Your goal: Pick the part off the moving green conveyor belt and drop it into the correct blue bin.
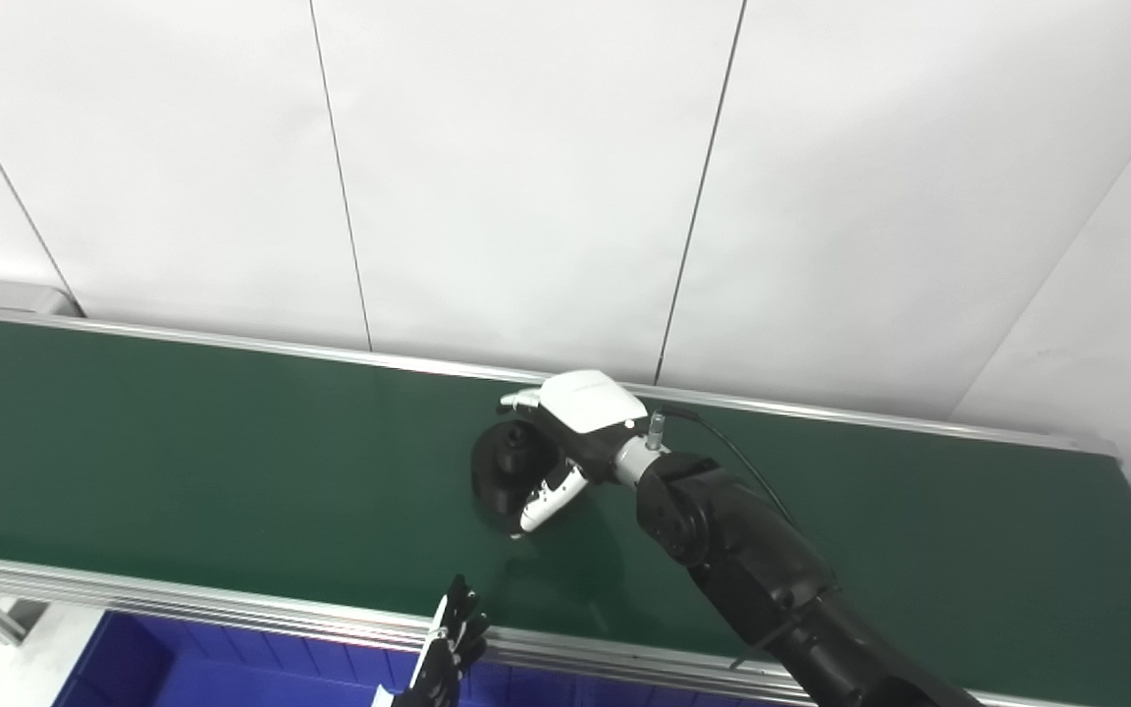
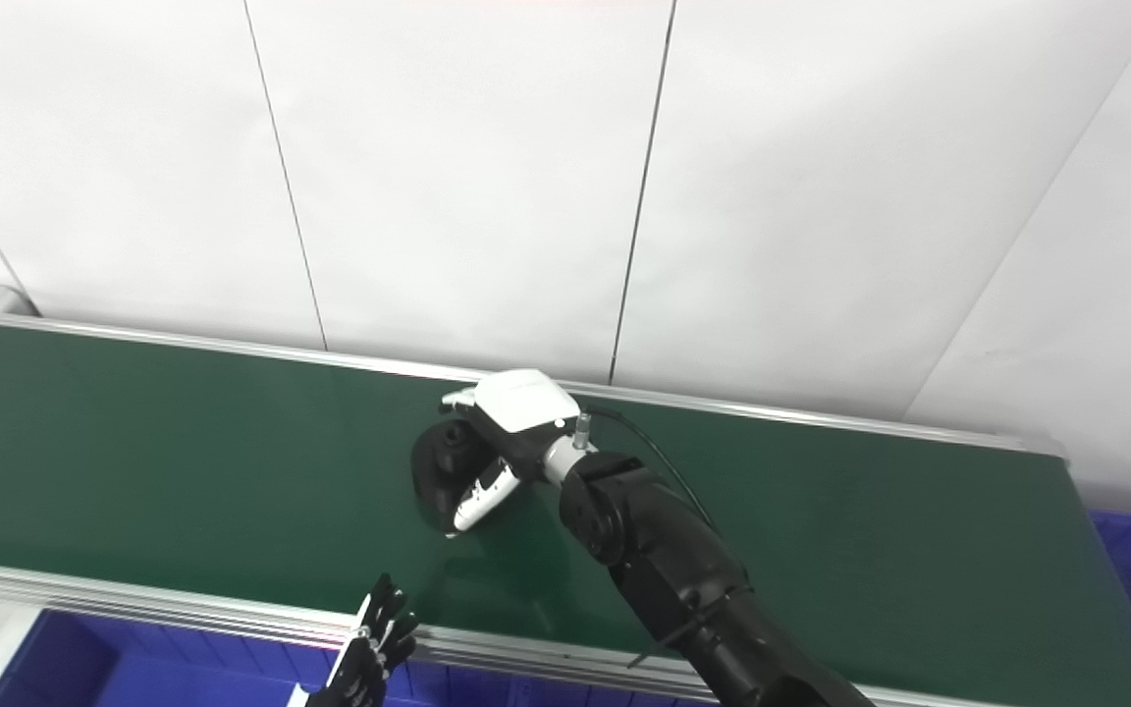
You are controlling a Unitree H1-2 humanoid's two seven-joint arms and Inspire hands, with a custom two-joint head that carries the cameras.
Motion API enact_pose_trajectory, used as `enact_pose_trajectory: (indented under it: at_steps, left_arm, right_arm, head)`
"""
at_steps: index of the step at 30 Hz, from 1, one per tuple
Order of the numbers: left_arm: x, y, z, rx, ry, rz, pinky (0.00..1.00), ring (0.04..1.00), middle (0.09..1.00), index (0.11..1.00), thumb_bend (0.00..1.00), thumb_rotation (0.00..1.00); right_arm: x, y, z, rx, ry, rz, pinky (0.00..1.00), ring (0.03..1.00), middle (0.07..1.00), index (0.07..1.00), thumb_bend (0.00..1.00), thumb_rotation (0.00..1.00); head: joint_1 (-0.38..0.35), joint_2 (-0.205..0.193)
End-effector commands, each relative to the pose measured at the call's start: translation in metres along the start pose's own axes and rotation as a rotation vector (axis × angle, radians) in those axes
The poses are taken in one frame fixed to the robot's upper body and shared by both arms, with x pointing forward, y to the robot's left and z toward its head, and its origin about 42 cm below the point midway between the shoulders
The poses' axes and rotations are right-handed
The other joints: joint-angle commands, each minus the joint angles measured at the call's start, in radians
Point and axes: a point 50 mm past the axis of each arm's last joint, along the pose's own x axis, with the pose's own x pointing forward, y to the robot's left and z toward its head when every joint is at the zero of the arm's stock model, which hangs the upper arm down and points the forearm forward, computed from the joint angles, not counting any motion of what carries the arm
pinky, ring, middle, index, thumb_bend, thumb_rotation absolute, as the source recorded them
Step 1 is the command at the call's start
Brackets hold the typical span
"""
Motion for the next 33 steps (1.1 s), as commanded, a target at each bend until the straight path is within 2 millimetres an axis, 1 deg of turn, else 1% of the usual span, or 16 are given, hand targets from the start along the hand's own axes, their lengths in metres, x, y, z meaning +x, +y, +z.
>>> enact_pose_trajectory:
  at_steps: [1,5,6,7,8,9,10,11,12,15,18,22,24,27,30,33]
  left_arm:
    - [0.005,-0.042,0.018,-0.084,-0.085,-0.024,0.93,0.952,0.989,1.0,0.57,0.63]
    - [0.004,-0.044,0.02,-0.079,-0.09,-0.012,0.9,0.941,0.988,1.0,0.6,0.65]
    - [0.003,-0.044,0.021,-0.082,-0.092,-0.009,0.9,0.941,0.988,1.0,0.6,0.65]
    - [0.002,-0.044,0.022,-0.085,-0.093,-0.007,0.9,0.941,0.985,1.0,0.6,0.65]
    - [0.002,-0.044,0.022,-0.089,-0.094,-0.005,0.9,0.941,0.983,1.0,0.61,0.65]
    - [0.002,-0.043,0.023,-0.094,-0.095,-0.004,0.9,0.941,0.983,1.0,0.61,0.65]
    - [0.002,-0.043,0.023,-0.099,-0.095,-0.004,0.9,0.944,0.984,1.0,0.61,0.65]
    - [0.002,-0.043,0.023,-0.104,-0.096,-0.005,0.91,0.949,0.987,1.0,0.6,0.65]
    - [0.002,-0.043,0.023,-0.106,-0.096,-0.005,0.92,0.949,0.987,1.0,0.59,0.65]
    - [0.002,-0.043,0.023,-0.11,-0.096,-0.002,0.91,0.946,0.983,1.0,0.59,0.65]
    - [0.002,-0.042,0.023,-0.114,-0.096,0.001,0.91,0.942,0.979,1.0,0.6,0.64]
    - [0.003,-0.041,0.023,-0.123,-0.095,0.002,0.91,0.944,0.977,1.0,0.61,0.63]
    - [0.003,-0.04,0.022,-0.118,-0.094,0.003,0.89,0.937,0.973,1.0,0.6,0.63]
    - [0.004,-0.039,0.022,-0.119,-0.095,0.006,0.89,0.936,0.971,1.0,0.6,0.63]
    - [0.005,-0.039,0.022,-0.119,-0.096,0.008,0.89,0.934,0.968,1.0,0.58,0.62]
    - [0.004,-0.037,0.022,-0.111,-0.098,0.001,0.9,0.937,0.971,1.0,0.58,0.63]
  right_arm:
    - [0.008,-0.03,0.002,-0.032,-0.011,-0.08,0.58,0.82,0.876,0.869,1.0,0.45]
    - [0.008,-0.023,-0.004,-0.04,0.016,-0.056,0.55,0.742,0.835,0.854,1.0,0.44]
    - [0.008,-0.021,-0.005,-0.031,0.033,-0.042,0.55,0.74,0.834,0.854,1.0,0.44]
    - [0.008,-0.018,-0.006,-0.026,0.043,-0.032,0.52,0.68,0.788,0.841,0.97,0.41]
    - [0.008,-0.015,-0.007,-0.018,0.05,-0.026,0.49,0.632,0.735,0.819,0.93,0.38]
    - [0.007,-0.013,-0.008,-0.003,0.052,-0.027,0.47,0.58,0.66,0.774,0.85,0.35]
    - [0.007,-0.01,-0.01,0.013,0.05,-0.033,0.45,0.55,0.617,0.742,0.79,0.32]
    - [0.006,-0.008,-0.011,0.027,0.047,-0.039,0.44,0.519,0.568,0.682,0.68,0.29]
    - [0.006,-0.006,-0.013,0.034,0.042,-0.046,0.42,0.493,0.538,0.641,0.62,0.28]
    - [0.005,-0.003,-0.014,0.057,0.036,-0.071,0.41,0.476,0.525,0.621,0.58,0.29]
    - [0.004,-0.003,-0.013,0.072,0.028,-0.095,0.4,0.456,0.503,0.604,0.57,0.27]
    - [0.003,-0.004,-0.012,0.084,0.012,-0.109,0.38,0.446,0.502,0.605,0.56,0.28]
    - [0.002,-0.004,-0.013,0.092,0.005,-0.114,0.38,0.44,0.498,0.601,0.57,0.28]
    - [0.0,-0.004,-0.013,0.105,0.002,-0.116,0.39,0.456,0.507,0.604,0.58,0.29]
    - [-0.003,-0.005,-0.013,0.122,0.001,-0.123,0.43,0.49,0.537,0.618,0.58,0.32]
    - [-0.009,-0.013,-0.01,0.134,-0.034,-0.138,0.45,0.512,0.559,0.629,0.59,0.33]
  head:
    - [0.003,0.005]
    - [0.003,0.013]
    - [0.0,0.016]
    - [-0.002,0.017]
    - [-0.004,0.018]
    - [-0.004,0.018]
    - [-0.004,0.018]
    - [-0.004,0.019]
    - [-0.004,0.019]
    - [-0.007,0.02]
    - [-0.01,0.021]
    - [-0.012,0.02]
    - [-0.016,0.019]
    - [-0.02,0.017]
    - [-0.023,0.018]
    - [-0.034,0.026]
